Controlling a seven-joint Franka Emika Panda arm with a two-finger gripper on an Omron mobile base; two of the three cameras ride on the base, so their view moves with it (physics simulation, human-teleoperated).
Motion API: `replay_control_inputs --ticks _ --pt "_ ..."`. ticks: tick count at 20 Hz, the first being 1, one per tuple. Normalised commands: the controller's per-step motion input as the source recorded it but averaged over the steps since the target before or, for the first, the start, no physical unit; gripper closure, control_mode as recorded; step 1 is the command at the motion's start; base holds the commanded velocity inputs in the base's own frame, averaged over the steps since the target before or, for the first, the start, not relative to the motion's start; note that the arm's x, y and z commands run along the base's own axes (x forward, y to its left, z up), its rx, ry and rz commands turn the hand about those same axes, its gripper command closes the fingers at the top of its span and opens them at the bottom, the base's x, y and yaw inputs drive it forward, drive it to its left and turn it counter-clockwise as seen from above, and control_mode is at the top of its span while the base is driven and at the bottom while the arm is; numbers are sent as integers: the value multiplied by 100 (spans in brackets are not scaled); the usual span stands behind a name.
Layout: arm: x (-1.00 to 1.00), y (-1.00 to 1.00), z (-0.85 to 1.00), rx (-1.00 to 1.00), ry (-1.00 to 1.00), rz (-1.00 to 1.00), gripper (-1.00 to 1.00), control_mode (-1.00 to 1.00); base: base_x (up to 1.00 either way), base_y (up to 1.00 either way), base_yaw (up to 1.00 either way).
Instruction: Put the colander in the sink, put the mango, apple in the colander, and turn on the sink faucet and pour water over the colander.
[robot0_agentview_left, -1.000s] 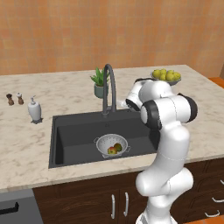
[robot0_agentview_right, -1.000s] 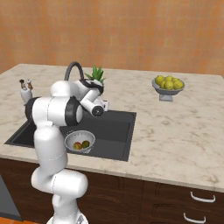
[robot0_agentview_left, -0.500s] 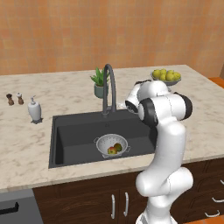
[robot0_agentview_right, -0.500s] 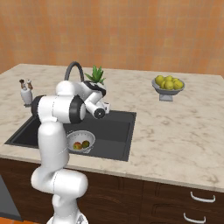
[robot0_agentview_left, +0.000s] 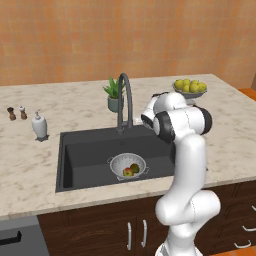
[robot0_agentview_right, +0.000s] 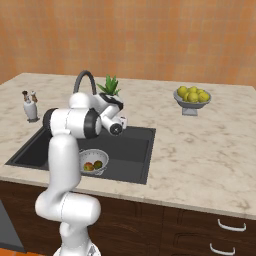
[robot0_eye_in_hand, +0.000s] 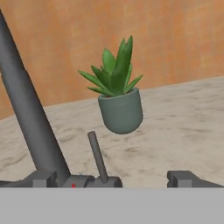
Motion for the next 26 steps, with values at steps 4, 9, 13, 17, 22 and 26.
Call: replay_control_inputs --ticks 4,9,13,17,22,26 --pt "27 0 -10 0 0 0 -100 -100 0 0 0" --pt "15 0 -7 0 0 0 -100 -100 0 0 0" --pt "17 1 -4 0 0 0 -100 -100 0 0 0" --pt "6 11 -1 0 0 0 -100 -100 0 0 0" --pt "2 15 0 0 0 0 -100 -100 0 0 0" --pt "10 3 0 0 0 0 -100 -100 0 0 0"
